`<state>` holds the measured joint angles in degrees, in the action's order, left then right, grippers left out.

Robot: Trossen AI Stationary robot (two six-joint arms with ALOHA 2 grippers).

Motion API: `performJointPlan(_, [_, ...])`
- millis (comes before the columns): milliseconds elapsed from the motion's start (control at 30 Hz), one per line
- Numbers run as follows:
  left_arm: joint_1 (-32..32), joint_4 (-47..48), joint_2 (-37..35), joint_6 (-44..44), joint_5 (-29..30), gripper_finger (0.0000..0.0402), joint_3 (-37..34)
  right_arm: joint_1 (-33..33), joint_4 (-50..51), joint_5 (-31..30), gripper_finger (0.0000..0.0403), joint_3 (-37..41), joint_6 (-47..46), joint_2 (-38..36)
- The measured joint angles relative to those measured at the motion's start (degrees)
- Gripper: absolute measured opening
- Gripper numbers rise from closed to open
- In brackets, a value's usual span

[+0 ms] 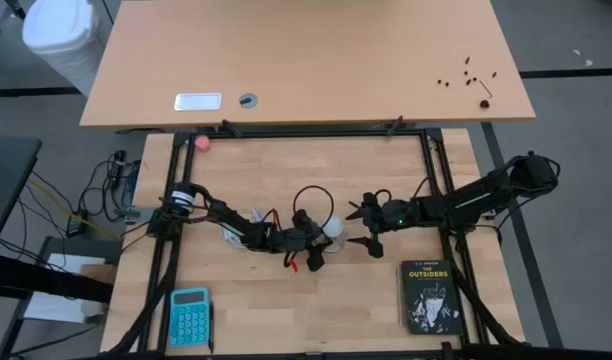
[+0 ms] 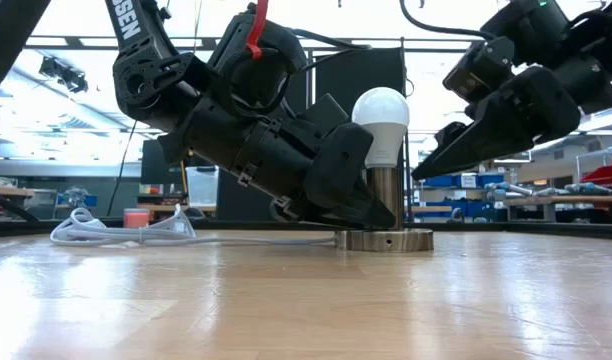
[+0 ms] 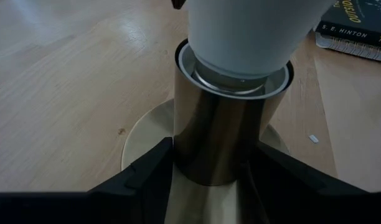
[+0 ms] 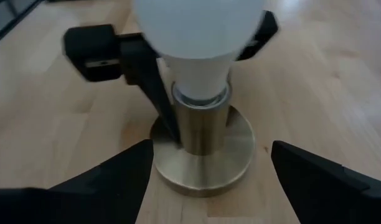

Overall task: Screw lightbulb
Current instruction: Insert the white lightbulb into the silver lamp

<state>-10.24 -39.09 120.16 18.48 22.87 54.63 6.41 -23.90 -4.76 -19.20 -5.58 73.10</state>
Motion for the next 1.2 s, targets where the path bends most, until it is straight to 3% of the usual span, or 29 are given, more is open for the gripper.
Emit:
performJointPlan(133, [0.0,-0.07,0.0,-0.04,0.0,0.0214,0.0,3.19,-0.87,-5.56,0.0334,-0.2,-3.73,0.67])
performJointPlan(367, [-0.17,-0.34,-0.03,-1.56,0.01,0.0214,0.0,6.09,-7.84,-8.68,0.0332,1.3,-2.78,2.22])
performJointPlan(500, [-1.03,-0.87,-0.2,-4.51,0.55,0.0214,-0.02,6.02,-12.84,-8.89,0.0325,3.16,-4.75,2.45])
performJointPlan(933, [-1.16,-3.6,-0.52,-6.21,3.02,0.0262,-0.07,6.35,-12.45,-8.91,0.0313,3.41,-6.21,2.78])
performJointPlan(1200, [-1.62,-0.88,-2.06,-6.41,4.02,0.0264,-0.07,6.35,-12.47,-8.87,0.0303,3.41,-6.26,2.76])
